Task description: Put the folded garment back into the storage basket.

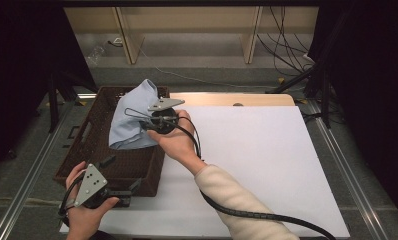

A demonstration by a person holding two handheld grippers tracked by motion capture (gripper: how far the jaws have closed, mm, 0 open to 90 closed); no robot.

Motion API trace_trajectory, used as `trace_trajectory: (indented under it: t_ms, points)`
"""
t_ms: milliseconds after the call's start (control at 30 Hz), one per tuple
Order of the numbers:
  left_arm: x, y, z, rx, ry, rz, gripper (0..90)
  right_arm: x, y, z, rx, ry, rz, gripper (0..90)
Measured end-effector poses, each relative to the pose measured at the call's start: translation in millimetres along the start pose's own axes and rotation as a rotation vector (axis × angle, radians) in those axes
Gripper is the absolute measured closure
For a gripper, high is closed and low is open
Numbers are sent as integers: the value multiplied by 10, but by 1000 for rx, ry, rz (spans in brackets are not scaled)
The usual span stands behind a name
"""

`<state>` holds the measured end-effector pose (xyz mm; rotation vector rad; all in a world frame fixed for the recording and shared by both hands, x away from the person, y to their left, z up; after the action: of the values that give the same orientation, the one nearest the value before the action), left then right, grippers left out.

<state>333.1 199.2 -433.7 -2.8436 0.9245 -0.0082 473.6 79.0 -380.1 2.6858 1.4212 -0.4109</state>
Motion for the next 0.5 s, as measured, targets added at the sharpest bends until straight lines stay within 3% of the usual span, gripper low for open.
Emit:
trace_trajectory:
  t_ms: [500]
  points:
    - [1, 0, 5, 0, -3, 0, 0, 76, -39, 0, 1, -14, -5, 785]
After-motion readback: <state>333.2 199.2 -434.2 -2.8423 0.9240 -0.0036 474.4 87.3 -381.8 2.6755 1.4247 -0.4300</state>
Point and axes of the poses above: each handheld gripper's, and its own axes: x roughly forward along the jaws, z roughly out of its underside, y roughly to its right, the point moved 6 cm from there along x, roughly forward along the jaws, and after that the axes turned 11 degrees about y, right-handed, at the moved point
